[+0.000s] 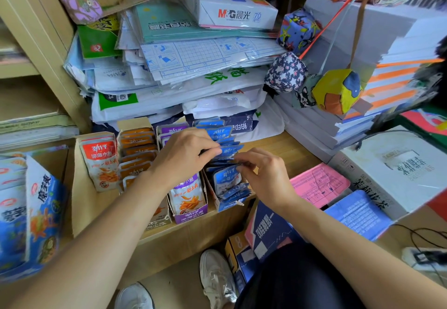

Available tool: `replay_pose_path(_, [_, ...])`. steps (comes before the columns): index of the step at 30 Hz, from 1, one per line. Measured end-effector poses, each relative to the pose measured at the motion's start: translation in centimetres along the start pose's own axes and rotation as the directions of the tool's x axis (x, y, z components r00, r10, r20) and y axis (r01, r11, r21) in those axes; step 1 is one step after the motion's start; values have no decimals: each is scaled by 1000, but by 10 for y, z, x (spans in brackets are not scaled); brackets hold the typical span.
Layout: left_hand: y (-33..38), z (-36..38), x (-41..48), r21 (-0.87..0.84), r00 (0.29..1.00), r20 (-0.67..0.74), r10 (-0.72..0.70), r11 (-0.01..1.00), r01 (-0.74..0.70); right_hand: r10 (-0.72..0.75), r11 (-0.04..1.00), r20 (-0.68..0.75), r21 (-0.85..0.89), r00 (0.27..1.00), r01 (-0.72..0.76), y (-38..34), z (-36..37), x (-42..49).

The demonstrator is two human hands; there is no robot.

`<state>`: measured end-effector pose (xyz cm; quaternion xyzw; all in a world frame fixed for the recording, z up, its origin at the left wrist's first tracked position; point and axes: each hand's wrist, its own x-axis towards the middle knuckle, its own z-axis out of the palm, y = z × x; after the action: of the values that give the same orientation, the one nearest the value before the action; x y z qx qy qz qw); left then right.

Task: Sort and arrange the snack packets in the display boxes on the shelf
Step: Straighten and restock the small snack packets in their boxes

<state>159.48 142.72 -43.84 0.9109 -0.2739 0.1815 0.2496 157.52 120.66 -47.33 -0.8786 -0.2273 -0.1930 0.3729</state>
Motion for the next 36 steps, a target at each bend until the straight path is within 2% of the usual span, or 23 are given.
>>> replay_pose_path(4, [4,-9,1,-1,991,44,-126,992,126,7,1000,8,-10,1000,-7,2,1,3])
replay_pose_path(8, [3,-17,0,-130,966,92,-243,958,254,9,1000,11,-7,1000,-9,1,1,1])
replay_pose_path(13, [-3,-14,-7,-161,974,98,-206,962,219,43,999,54,-3,998,-43,2,1,0])
replay_pose_path(17, [-5,-8,-3,-82,988,1,-157,984,156,24,997,149,-81,989,-12,4,3,5])
replay_pose_path(24, [-11,-4,-1,-173,967,-103,-232,962,212,-10,999,94,-38,996,13,0,2,27])
replay_pose_path(26, [-4,-7,-3,-142,980,-76,-183,975,171,-9,999,113,-30,994,12,1,2,28])
replay_pose_path(30, [12,-5,-14,-83,990,111,-82,992,91,35,999,95,21,995,-37,1,-1,22])
replay_pose_path(33, [18,-1,-19,-60,992,110,-69,995,76,126,979,101,146,987,-140,-3,-17,8])
replay_pose_path(36, [19,0,-21,-93,989,108,-97,990,107,70,969,250,211,966,-125,4,-37,-12])
